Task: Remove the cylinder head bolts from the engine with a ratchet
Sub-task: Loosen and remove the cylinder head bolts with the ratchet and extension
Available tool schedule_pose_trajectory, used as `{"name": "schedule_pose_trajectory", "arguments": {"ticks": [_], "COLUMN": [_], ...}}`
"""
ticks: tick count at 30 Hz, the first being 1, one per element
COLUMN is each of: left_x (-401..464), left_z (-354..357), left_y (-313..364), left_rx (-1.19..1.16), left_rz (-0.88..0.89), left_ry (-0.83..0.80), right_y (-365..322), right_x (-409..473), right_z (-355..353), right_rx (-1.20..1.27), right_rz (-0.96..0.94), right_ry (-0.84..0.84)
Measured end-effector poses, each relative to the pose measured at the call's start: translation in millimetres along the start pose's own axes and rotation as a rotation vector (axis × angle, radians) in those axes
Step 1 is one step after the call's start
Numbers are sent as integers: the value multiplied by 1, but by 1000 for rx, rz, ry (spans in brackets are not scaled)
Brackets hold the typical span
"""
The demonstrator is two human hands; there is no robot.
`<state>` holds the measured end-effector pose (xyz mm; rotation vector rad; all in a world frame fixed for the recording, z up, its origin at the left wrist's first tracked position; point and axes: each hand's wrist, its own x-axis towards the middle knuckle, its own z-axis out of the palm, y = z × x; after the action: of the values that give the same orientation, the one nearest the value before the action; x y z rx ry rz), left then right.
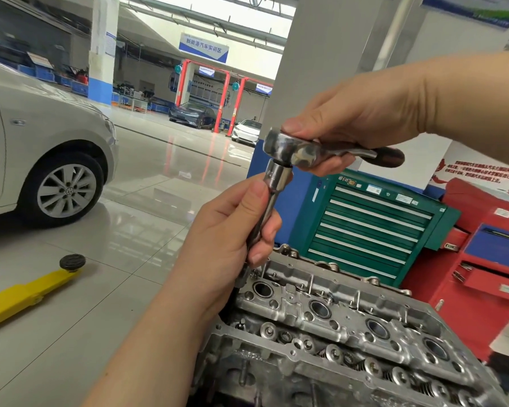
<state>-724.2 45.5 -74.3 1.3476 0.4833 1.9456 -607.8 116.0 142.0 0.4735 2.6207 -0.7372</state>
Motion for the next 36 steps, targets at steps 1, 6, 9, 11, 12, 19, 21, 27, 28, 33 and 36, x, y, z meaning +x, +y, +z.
{"name": "schedule_pose_trajectory", "arguments": {"ticks": [1,6,9,11,12,19,21,27,28,33,36], "left_x": [0,-1,0,1,0,-1,-1,-1,-1,-1,2], "left_z": [0,0,1,1,1,0,0,-2,-1,3,4], "left_y": [0,1,2,3,3,5,5,4,4,5,4], "left_rx": [-8,-35,-36,-30,-24,63,115,98,80,65,67], "left_rz": [5,14,10,-7,-12,-124,-148,-160,-163,-160,-165], "left_ry": [2,44,104,126,127,49,43,14,-4,15,95], "right_y": [0,-4,-4,-3,-3,11,13,8,8,15,21], "right_x": [2,3,1,8,12,36,33,30,30,33,37], "right_z": [1,12,26,42,50,62,55,39,39,47,50], "right_rx": [19,60,-171,-255,-253,-377,-491,-804,-809,-715,-741], "right_rz": [-3,23,68,5,-35,-244,-308,-410,-419,-380,-187], "right_ry": [-5,85,460,710,796,972,893,761,754,949,1074]}}
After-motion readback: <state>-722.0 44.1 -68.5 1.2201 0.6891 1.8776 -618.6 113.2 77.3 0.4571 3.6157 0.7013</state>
